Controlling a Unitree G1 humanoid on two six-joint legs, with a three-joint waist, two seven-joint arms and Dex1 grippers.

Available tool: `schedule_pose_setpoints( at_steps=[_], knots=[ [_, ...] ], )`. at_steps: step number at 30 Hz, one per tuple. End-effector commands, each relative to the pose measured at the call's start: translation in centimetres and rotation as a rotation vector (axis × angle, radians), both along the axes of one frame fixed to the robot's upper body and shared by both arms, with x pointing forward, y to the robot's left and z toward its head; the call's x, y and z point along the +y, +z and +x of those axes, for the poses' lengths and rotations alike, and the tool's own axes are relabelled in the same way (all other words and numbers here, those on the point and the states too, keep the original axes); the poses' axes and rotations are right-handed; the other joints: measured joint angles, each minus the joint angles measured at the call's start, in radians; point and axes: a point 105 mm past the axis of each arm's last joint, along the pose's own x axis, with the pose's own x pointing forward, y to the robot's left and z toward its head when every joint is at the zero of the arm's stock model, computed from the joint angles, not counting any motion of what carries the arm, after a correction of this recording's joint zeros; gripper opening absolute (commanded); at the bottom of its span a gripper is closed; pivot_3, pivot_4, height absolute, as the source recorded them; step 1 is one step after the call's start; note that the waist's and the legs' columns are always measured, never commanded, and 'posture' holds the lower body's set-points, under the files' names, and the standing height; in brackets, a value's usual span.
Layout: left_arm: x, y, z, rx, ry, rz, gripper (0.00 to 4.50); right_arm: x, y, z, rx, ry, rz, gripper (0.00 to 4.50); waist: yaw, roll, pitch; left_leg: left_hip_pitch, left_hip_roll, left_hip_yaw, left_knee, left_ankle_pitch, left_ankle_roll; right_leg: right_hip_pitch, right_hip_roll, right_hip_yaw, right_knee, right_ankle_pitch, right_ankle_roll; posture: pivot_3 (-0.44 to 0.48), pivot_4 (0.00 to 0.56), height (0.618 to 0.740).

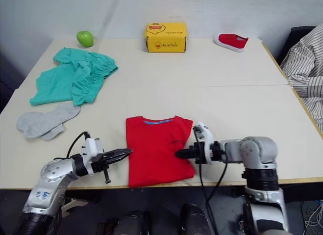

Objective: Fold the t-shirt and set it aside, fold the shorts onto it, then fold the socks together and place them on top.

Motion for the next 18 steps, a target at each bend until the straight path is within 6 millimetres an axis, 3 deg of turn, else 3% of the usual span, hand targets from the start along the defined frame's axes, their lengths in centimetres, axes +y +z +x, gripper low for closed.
schedule_pose_setpoints(
  at_steps=[1,4,8,13,18],
  knots=[
    [0.7,2.7,-1.1,-0.001,-0.023,-0.055,0.62,-4.8,0.2,0.6,-0.029,-0.155,-0.094,0.00,0.004,0.000,0.000,-0.003,-0.001,0.000,0.001,0.001,0.000,-0.002,0.000,0.000,0.000,0.001,0.001,0.000,0.150,0.740],
    [1.1,3.8,-1.7,-0.001,-0.028,-0.056,1.60,-7.9,0.5,1.0,-0.044,-0.250,-0.137,0.00,0.009,0.002,0.002,-0.004,-0.006,0.000,0.001,0.001,0.000,-0.002,0.000,-0.001,0.000,0.001,0.002,0.000,0.150,0.740],
    [2.2,5.0,-2.0,-0.013,-0.010,-0.034,2.89,-15.1,0.5,1.5,-0.073,-0.439,-0.260,0.00,0.011,0.003,0.003,-0.005,-0.009,0.003,0.002,0.000,0.008,-0.001,-0.002,-0.002,-0.007,0.006,0.011,0.000,0.150,0.740],
    [3.0,5.7,-2.1,-0.024,0.013,-0.025,4.47,-21.6,1.1,1.5,-0.111,-0.558,-0.380,0.00,0.011,0.004,0.005,-0.006,-0.012,0.008,0.003,0.001,0.014,0.001,-0.003,0.001,-0.018,0.013,0.023,0.000,0.150,0.740],
    [3.6,5.5,-2.5,-0.011,0.028,-0.011,4.47,-24.1,2.3,2.4,-0.248,-0.477,-0.474,0.00,0.001,0.007,0.009,-0.006,-0.011,0.011,0.003,0.001,0.013,0.000,-0.002,0.002,-0.019,0.013,0.023,0.000,0.150,0.740]
  ],
)
